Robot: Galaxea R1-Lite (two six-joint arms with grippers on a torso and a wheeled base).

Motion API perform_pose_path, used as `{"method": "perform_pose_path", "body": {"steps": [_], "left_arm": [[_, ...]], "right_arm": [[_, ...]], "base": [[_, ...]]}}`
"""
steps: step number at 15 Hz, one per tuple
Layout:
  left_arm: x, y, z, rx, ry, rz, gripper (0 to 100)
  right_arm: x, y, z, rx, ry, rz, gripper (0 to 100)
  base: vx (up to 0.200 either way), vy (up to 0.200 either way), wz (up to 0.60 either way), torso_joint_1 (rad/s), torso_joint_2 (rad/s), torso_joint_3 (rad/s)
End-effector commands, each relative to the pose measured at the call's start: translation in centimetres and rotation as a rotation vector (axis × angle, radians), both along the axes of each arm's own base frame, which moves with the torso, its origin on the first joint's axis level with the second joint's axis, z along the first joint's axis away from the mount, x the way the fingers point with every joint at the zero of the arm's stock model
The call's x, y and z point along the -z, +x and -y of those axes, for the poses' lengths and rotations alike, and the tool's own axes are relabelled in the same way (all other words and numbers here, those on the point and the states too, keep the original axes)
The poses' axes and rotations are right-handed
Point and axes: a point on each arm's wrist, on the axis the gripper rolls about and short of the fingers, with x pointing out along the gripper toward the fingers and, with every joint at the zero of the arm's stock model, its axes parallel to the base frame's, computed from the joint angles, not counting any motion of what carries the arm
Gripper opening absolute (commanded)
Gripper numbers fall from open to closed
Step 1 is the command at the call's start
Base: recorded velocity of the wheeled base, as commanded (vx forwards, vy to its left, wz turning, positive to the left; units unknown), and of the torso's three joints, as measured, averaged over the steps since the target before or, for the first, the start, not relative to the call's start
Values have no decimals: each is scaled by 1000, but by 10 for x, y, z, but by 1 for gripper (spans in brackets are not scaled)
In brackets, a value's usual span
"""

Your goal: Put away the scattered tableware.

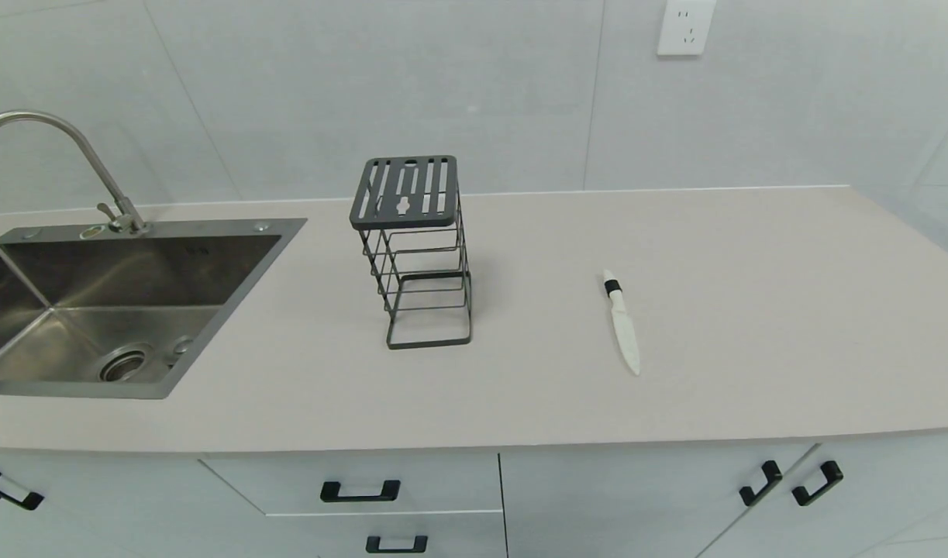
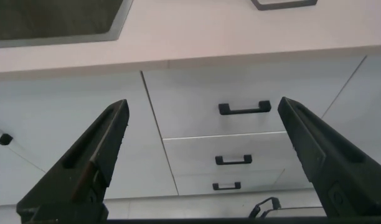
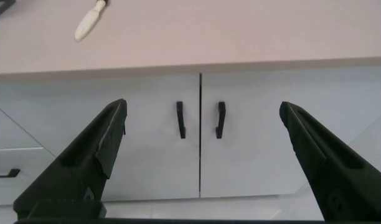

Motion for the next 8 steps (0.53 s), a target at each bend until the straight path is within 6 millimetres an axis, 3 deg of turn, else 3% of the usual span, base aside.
{"method": "perform_pose_path", "body": {"steps": [1,5,8], "left_arm": [[0,0,0,0,0,-1,100],[0,0,0,0,-2,-1,100],[0,0,0,0,-22,0,100]], "right_arm": [[0,0,0,0,0,-1,100],[0,0,0,0,0,-1,100],[0,0,0,0,0,-1,100]], "base": [[0,0,0,290,-564,-271],[0,0,0,305,-579,-284],[200,0,0,258,-526,-240]]}}
